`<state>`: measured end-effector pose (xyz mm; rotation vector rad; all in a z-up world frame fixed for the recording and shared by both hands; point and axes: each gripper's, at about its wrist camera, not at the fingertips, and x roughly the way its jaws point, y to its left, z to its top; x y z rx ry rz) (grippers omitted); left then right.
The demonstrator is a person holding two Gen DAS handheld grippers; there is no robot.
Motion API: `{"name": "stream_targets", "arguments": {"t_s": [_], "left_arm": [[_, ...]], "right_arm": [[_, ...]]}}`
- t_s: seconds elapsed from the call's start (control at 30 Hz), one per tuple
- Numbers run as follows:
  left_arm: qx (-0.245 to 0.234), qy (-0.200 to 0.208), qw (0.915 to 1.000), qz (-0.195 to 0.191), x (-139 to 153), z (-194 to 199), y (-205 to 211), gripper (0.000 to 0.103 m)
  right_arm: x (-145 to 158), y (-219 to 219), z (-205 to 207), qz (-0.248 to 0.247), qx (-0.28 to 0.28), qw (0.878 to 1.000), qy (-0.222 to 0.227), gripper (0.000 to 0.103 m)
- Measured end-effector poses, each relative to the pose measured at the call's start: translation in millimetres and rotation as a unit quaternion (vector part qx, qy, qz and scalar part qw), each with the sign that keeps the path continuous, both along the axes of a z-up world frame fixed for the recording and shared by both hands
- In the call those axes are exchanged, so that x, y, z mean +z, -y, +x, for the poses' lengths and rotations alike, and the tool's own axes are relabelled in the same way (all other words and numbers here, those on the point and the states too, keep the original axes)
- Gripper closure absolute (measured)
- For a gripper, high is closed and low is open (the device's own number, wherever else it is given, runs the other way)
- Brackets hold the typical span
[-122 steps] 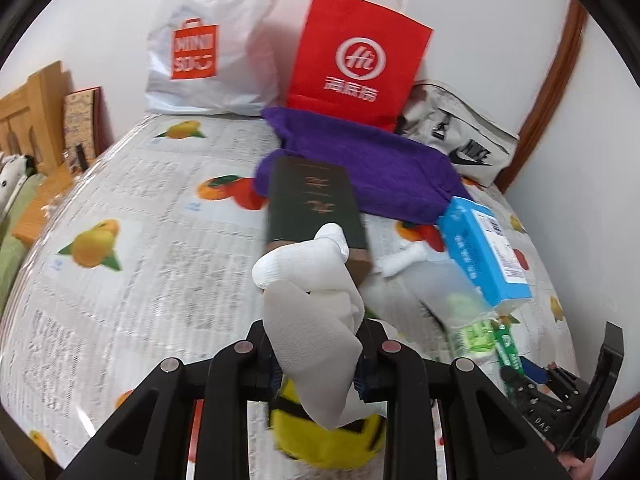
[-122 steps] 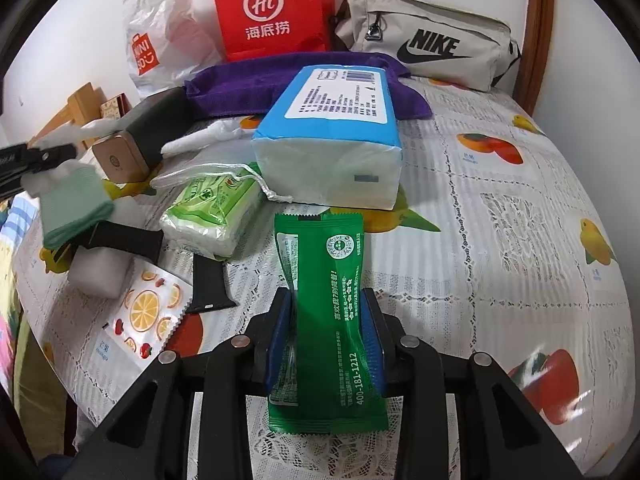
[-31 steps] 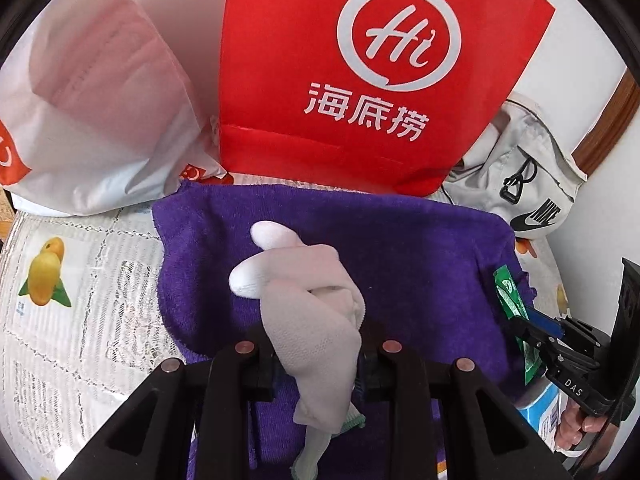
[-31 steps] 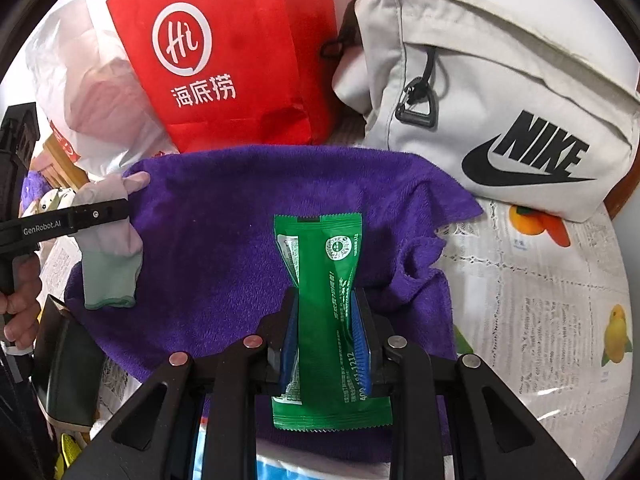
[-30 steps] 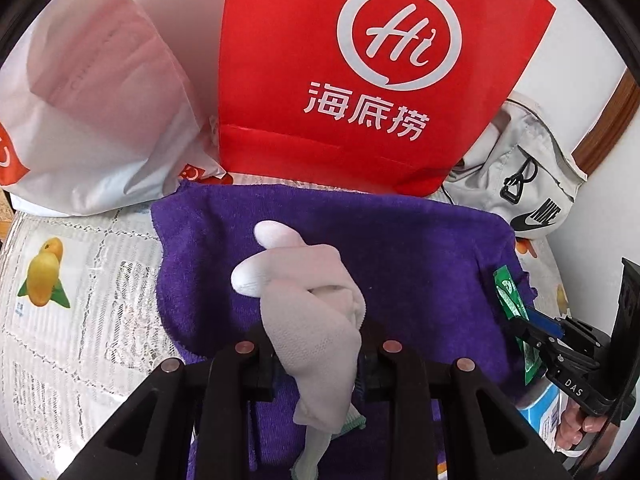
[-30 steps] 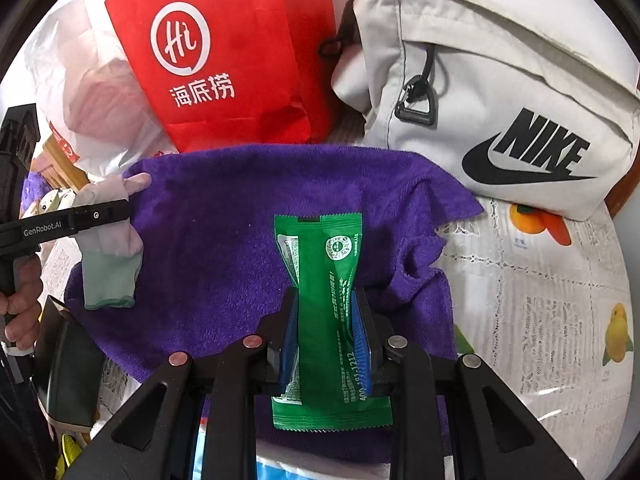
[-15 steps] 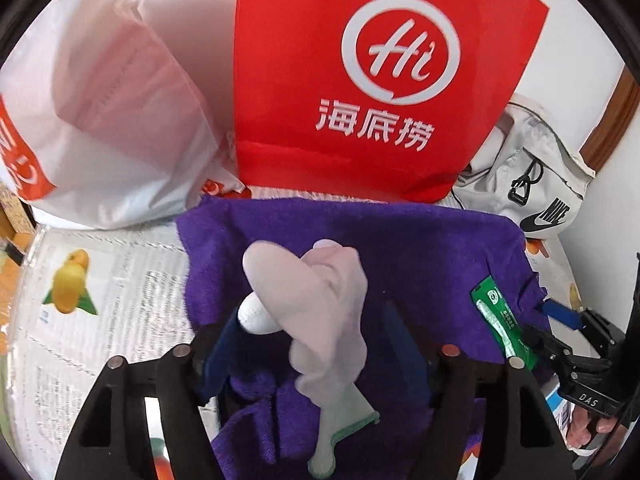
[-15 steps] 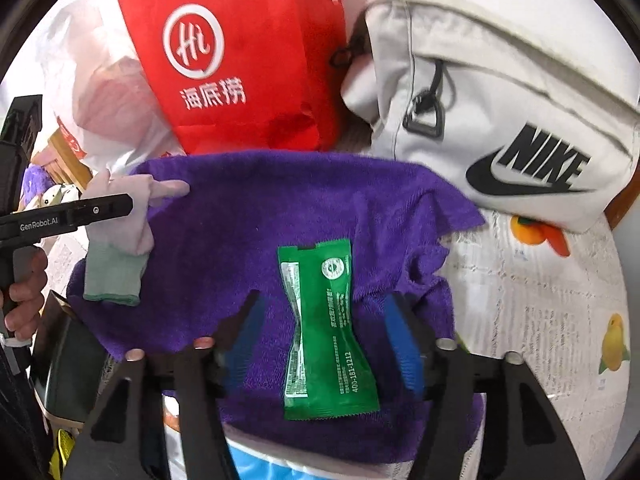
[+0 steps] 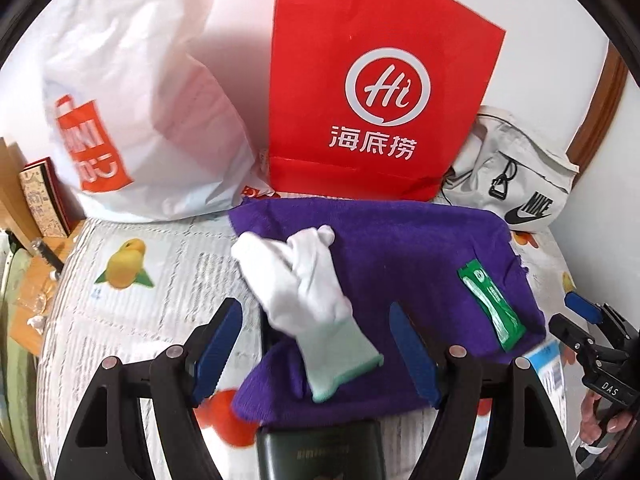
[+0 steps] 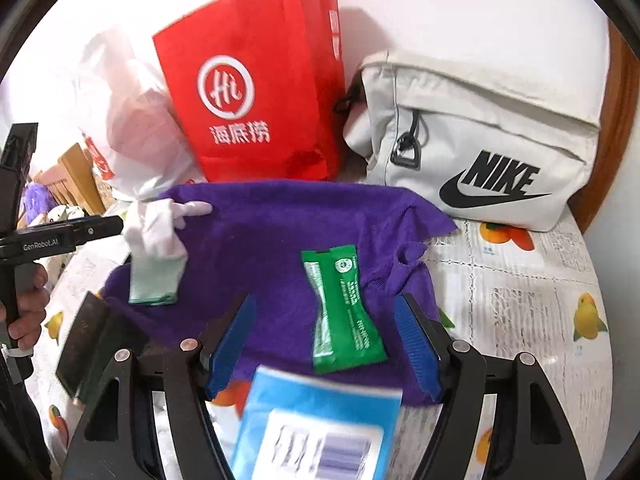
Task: Organize soft objects
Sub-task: 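Grasp the green wet-wipes pack with the right tool while the left tool grasps the yellow adidas pouch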
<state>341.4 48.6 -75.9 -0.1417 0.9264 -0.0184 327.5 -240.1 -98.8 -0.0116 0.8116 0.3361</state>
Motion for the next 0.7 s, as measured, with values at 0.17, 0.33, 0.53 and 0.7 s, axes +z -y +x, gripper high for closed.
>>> {"name": "stream_targets", "arguments": {"t_s": [0.17, 0.33, 0.53, 0.7], "left_arm": [[0.003, 0.006, 0.9999, -0.012, 11, -35, -7, 0.029], [0.013, 0.009, 0.9998, -0.014, 18, -74, -9, 0.029], [0.025, 0.003, 0.9995, -0.02, 15, -123, -11, 0.029], [0.028, 0.002, 0.9994, -0.023, 9, -162, -10, 0.029]], "right_arm": [[12, -1, -35, 0.014, -0.011, 1.0, 0.014, 0.031], [17, -3, -74, 0.034, -0.013, 0.999, 0.0, 0.031], [17, -15, -132, -0.008, -0.004, 1.0, 0.006, 0.031], [9, -18, -175, -0.002, 0.002, 1.0, -0.008, 0.031]]}}
